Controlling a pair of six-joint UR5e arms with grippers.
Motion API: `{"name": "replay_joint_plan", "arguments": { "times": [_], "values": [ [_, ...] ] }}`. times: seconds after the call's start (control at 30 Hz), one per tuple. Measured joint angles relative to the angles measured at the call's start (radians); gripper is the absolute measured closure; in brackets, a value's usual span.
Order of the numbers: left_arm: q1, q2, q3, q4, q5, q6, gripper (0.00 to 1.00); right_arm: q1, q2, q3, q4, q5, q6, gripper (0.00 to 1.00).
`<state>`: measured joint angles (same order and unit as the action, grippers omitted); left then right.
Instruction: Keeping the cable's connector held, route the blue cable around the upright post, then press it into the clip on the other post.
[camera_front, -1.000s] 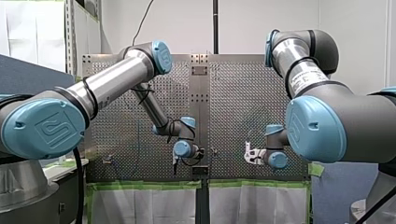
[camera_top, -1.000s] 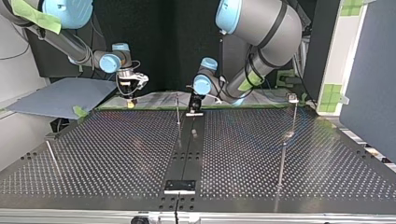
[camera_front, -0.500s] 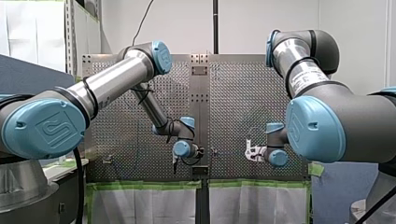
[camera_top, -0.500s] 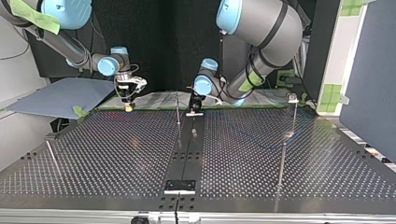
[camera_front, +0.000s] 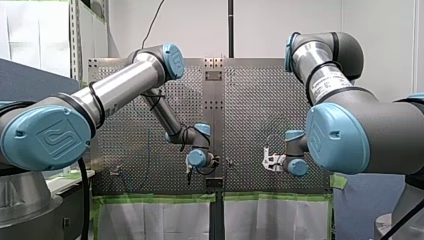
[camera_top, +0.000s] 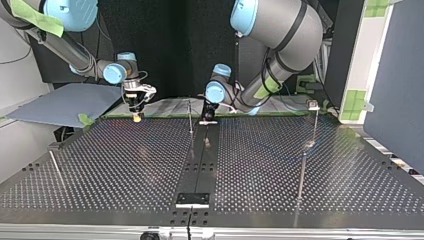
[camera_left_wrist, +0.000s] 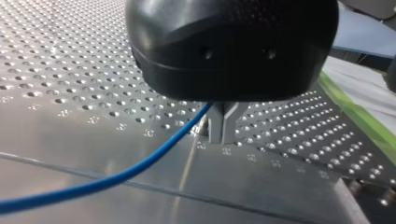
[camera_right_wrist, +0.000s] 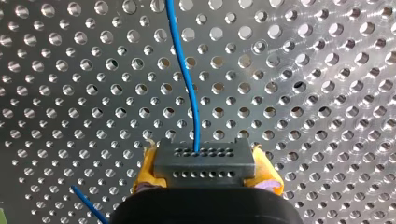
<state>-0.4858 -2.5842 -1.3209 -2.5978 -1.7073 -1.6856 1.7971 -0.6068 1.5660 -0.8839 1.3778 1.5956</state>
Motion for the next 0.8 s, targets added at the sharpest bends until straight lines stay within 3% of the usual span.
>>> {"name": "replay_joint_plan", "arguments": {
  "times": [0.03, 0.1, 0.13, 0.17, 0.2, 0.23, 0.3, 0.63, 0.8],
  "values": [
    [0.0, 0.0, 0.0, -0.007, 0.0, 0.002, 0.8, 0.0, 0.0, 0.0, 0.001, 0.0, 0.0, 1.0],
    [0.0, 0.001, 0.0, -0.018, 0.0, 0.009, 0.64, 0.0, 0.0, 0.0, 0.004, 0.0, -0.001, 1.0],
    [0.0, 0.002, 0.0, -0.026, 0.0, 0.017, 0.64, 0.0, 0.0, 0.0, 0.005, 0.0, -0.001, 1.0],
    [-0.001, 0.002, 0.0, -0.033, 0.0, 0.024, 0.56, 0.0, 0.0, 0.0, 0.006, 0.0, -0.001, 1.0],
    [-0.001, 0.003, 0.0, -0.04, -0.001, 0.031, 0.27, 0.0, 0.0, 0.0, 0.007, 0.0, -0.001, 1.0],
    [-0.001, 0.003, 0.0, -0.048, -0.002, 0.04, 0.27, 0.0, 0.0, 0.0, 0.008, 0.0, -0.001, 1.0],
    [-0.002, 0.003, 0.001, -0.061, -0.01, 0.054, 0.0, 0.0, 0.001, 0.0, 0.009, 0.0, -0.002, 1.0],
    [-0.018, 0.035, 0.001, -0.107, -0.095, 0.15, 0.0, 0.0, 0.001, 0.0, 0.011, 0.0, -0.005, 1.0],
    [-0.033, 0.069, 0.001, -0.124, -0.089, 0.171, 0.0, 0.0, 0.001, 0.0, 0.011, 0.0, -0.006, 1.0]
  ]
}}
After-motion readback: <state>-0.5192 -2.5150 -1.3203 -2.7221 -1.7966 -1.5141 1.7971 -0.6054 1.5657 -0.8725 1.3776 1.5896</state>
